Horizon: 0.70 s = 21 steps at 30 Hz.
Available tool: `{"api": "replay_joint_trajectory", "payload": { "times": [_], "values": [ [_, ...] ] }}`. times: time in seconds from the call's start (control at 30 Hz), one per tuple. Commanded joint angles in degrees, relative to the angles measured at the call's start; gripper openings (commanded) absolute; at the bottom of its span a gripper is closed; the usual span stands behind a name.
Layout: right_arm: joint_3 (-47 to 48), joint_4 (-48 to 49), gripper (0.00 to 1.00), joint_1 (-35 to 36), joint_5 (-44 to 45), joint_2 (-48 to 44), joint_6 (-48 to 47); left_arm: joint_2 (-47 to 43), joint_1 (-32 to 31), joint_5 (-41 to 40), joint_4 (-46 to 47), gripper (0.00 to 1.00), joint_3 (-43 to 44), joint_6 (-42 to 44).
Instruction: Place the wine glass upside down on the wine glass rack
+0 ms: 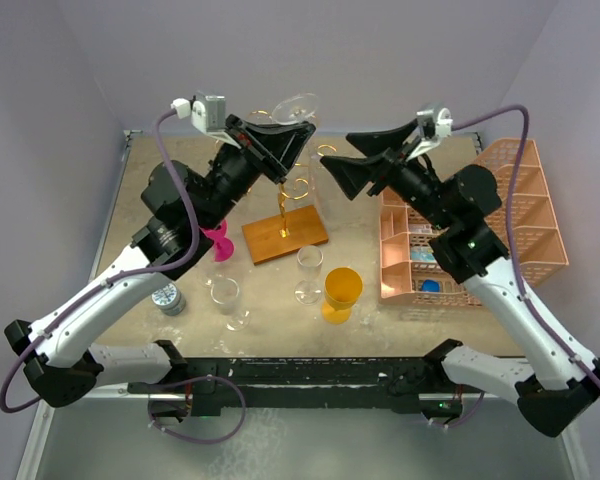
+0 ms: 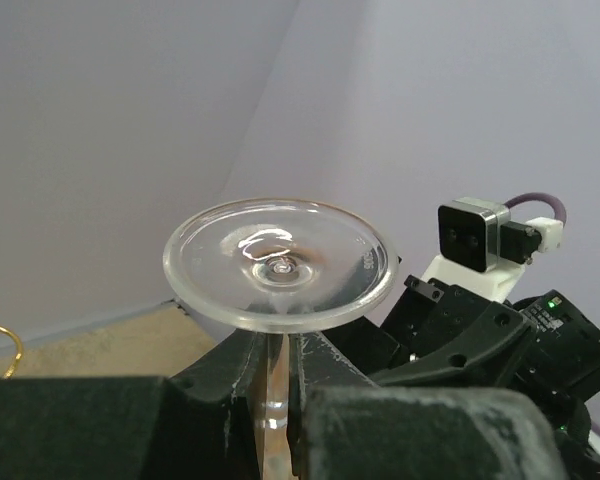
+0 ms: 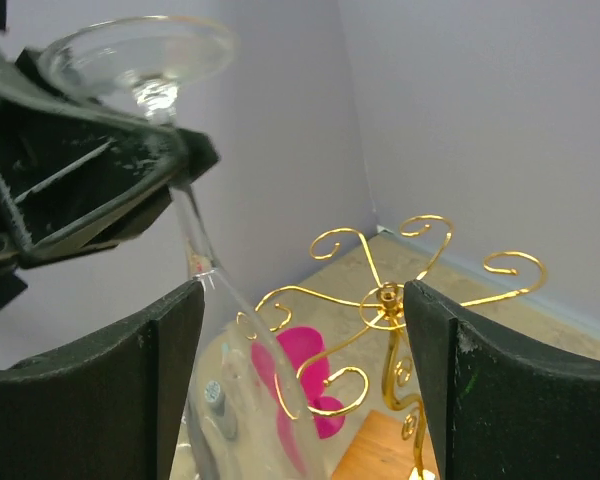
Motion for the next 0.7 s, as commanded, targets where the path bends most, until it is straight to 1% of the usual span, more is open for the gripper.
{"api": "replay_joint_trajectory", "payload": {
  "times": [0.0, 0.07, 0.13, 0.23, 0.3, 0.33, 0.4, 0.53, 0.63, 0.67],
  "values": [
    [2.4, 6.1, 0.80, 0.1, -12.6, 2.7, -7.2, 0.7, 0.2, 7.7, -2.7, 0.00, 4.9, 5.0],
    [3.0, 6.7, 0.74, 0.1, -15.9, 4.3, -8.0, 0.9, 0.1, 9.9, -3.2, 0.00, 5.2, 5.8],
    [3.0, 7.2, 0.69, 0.1, -18.3, 5.4, -8.6, 1.5, 0.1, 11.5, -6.3, 0.00, 6.4, 7.6],
    [2.1, 8.3, 0.61, 0.1, -21.7, 6.3, -9.2, 1.5, 0.2, 11.8, -8.1, 0.00, 6.9, 9.5],
    [1.5, 9.1, 0.51, 0.1, -20.7, 6.6, -8.8, 0.7, 0.1, 12.6, -6.7, 0.00, 5.3, 9.8],
    [1.5, 8.9, 0.47, 0.1, -19.6, 6.6, -8.7, 0.1, 0.1, 13.7, -5.1, 0.00, 3.9, 9.8],
    [1.4, 9.1, 0.42, 0.1, -19.0, 6.8, -9.0, -0.7, 0.1, 15.5, -2.8, 0.00, 2.1, 9.7],
    [1.8, 9.5, 0.38, 0.1, -21.6, 7.0, -8.0, -1.6, 0.1, 16.0, -3.1, 0.00, 1.6, 9.5],
    [1.9, 8.6, 0.26, 0.1, -22.1, 7.3, -7.9, -2.2, 0.1, 15.9, -2.9, 0.00, 0.7, 9.8],
    [1.8, 8.5, 0.24, 0.1, -22.6, 7.5, -7.6, -2.3, 0.1, 15.7, -3.2, 0.00, 0.6, 9.8]
  ]
}}
